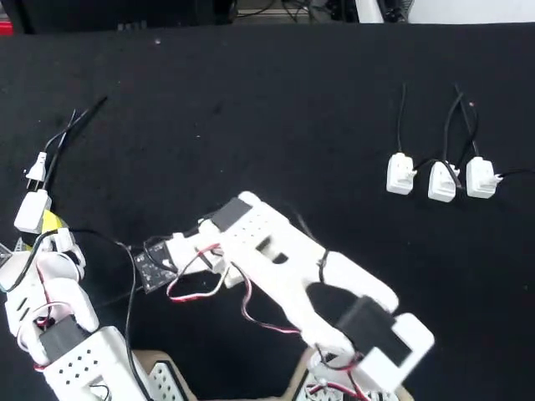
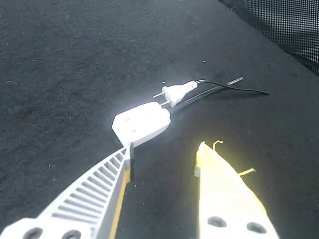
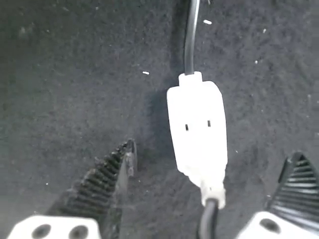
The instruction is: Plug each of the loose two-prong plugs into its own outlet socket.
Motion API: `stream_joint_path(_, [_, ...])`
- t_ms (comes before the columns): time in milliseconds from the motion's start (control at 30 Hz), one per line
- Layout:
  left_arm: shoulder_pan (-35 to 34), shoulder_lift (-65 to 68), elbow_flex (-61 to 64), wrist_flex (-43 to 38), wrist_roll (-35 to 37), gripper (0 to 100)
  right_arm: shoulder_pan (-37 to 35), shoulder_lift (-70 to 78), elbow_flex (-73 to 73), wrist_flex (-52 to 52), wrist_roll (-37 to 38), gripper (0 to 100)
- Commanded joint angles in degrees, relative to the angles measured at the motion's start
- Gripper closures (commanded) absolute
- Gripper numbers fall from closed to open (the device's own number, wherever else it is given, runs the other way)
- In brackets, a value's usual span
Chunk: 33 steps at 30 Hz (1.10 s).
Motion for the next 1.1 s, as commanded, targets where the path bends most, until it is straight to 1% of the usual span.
stream_joint_path(0, [-0.1,-0.4,-3.6,-0.9,0.5,79,-0.9,3.1,-4.9,0.9,0.6,58.2])
stream_joint_path(167, [-0.1,-0.4,-3.5,-0.9,0.5,79,-0.8,5.2,-4.9,-0.5,0.4,59.7])
stream_joint_path(267, [0.0,-0.4,-3.4,-1.0,0.5,79,-0.9,6.2,-4.9,-1.1,0.4,71.1])
stream_joint_path(367, [0.0,-0.4,-3.5,-0.8,0.5,79,-0.6,8.0,-4.5,-3.5,-0.7,88.0])
stream_joint_path(433, [0.0,-0.4,-3.5,-0.7,0.5,79,-0.6,9.0,-4.9,-4.1,-5.7,99.4])
stream_joint_path(500, [0.0,-0.4,-3.5,-0.7,0.5,79,0.4,8.9,-6.0,-3.5,-11.3,96.6])
stream_joint_path(533, [0.0,-0.4,-3.5,-0.7,0.5,79,1.7,8.2,-6.9,-3.4,-14.2,98.2])
stream_joint_path(600, [0.0,-0.4,-3.4,-0.8,0.5,79,4.8,5.8,-8.7,-2.3,-19.5,98.5])
stream_joint_path(700, [0.0,-0.4,-3.3,-0.9,0.5,79,11.9,1.0,-11.8,0.9,-28.7,98.8])
stream_joint_path(800, [0.0,-0.4,-3.3,-0.9,0.5,79,20.5,-1.6,-15.5,5.6,-38.0,98.7])
stream_joint_path(900, [0.0,-0.4,-3.3,-1.0,0.5,79,29.9,-1.3,-19.2,10.0,-46.8,98.7])
stream_joint_path(967, [0.0,-0.4,-3.3,-1.0,0.5,79,36.2,0.0,-21.7,11.6,-51.0,98.7])
stream_joint_path(1067, [0.1,-0.4,-3.2,-1.0,0.5,79,43.7,2.8,-26.6,12.9,-53.7,98.7])
